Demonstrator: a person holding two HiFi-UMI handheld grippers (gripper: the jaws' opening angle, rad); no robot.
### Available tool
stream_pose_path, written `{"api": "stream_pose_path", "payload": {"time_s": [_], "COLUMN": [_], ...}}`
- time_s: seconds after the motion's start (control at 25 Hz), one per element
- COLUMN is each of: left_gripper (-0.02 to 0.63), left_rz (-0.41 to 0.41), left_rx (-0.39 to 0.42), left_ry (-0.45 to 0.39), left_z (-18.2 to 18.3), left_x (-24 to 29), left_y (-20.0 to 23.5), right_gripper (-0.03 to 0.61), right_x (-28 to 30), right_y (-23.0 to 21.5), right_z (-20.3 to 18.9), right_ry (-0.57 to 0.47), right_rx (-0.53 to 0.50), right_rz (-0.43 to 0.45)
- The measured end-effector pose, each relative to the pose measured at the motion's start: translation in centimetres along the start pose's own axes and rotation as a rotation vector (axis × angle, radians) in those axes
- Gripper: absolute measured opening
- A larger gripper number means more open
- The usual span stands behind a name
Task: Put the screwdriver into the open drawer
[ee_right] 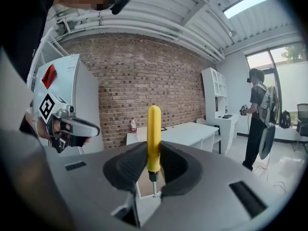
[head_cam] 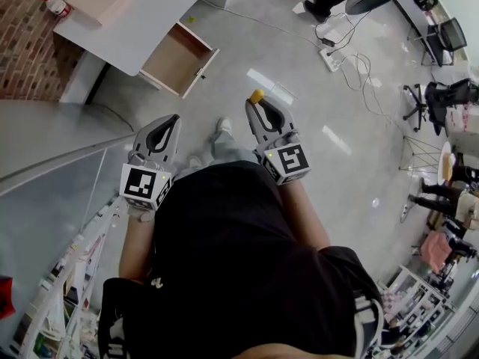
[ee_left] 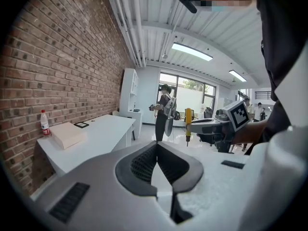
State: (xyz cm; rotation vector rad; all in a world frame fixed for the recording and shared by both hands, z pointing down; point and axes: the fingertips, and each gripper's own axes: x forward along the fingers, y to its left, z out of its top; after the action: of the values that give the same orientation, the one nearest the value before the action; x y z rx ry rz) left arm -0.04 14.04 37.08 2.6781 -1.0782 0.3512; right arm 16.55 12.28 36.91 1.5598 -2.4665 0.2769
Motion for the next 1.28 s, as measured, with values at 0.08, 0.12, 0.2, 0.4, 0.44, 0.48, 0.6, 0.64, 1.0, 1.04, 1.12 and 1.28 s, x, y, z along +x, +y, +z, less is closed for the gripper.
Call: {"api": "stream_pose_path", "payload": {"time_s": [0.08,0.12,0.2,0.4,0.44,0.48,0.6,0.64,1.0,1.04,1.12,1.28], "left_gripper": [0.005,0.003,0.003,0.005,0.004,0.005,0.003,0.005,0.005,0.005,0.005,0.005], "left_rz": [0.025,0.038,0.060,0.122,0.138,0.155,0.205,0.221,0.361,0.371,0.389,0.417], "left_rx": [-0.012,-0.020,-0.030,-0.032,-0.038,-0.044,-0.067,-0.071,-0.138,-0.142,-0.154,-0.170], "left_ry": [0.008,0.012,0.017,0.043,0.048,0.051,0.055,0.058,0.104,0.107,0.113,0.117], "left_z": [0.4,0.7,1.3,2.3,2.4,2.7,3.5,3.7,2.2,1.9,1.4,0.7], "left_x": [1.3,2.0,3.2,6.2,6.8,7.5,9.7,10.4,10.7,10.4,9.8,8.2], "left_y": [0.7,1.0,1.6,2.8,3.1,3.3,4.0,4.2,6.6,6.9,7.6,9.4], "right_gripper": [0.084,0.084,0.084,0.084,0.084,0.084,0.084,0.084,0.084,0.084,0.084,0.084], "right_x": [1.3,1.8,3.0,5.8,6.3,6.9,8.5,9.1,14.2,14.8,15.9,18.1], "right_y": [-1.4,-2.1,-3.4,-6.1,-6.8,-7.5,-9.4,-9.9,-9.6,-9.1,-8.1,-5.6], "right_z": [0.3,0.5,0.8,1.2,1.3,1.4,1.5,1.3,-0.3,-0.5,-0.9,-1.6], "right_ry": [0.003,0.005,0.002,-0.014,-0.007,-0.007,0.008,0.019,0.064,0.070,0.084,0.108], "right_rx": [0.004,0.007,0.009,0.005,0.011,0.017,0.024,0.024,0.004,0.002,-0.005,-0.014], "right_rz": [0.015,0.023,0.047,0.126,0.132,0.145,0.196,0.213,0.374,0.387,0.414,0.454]}}
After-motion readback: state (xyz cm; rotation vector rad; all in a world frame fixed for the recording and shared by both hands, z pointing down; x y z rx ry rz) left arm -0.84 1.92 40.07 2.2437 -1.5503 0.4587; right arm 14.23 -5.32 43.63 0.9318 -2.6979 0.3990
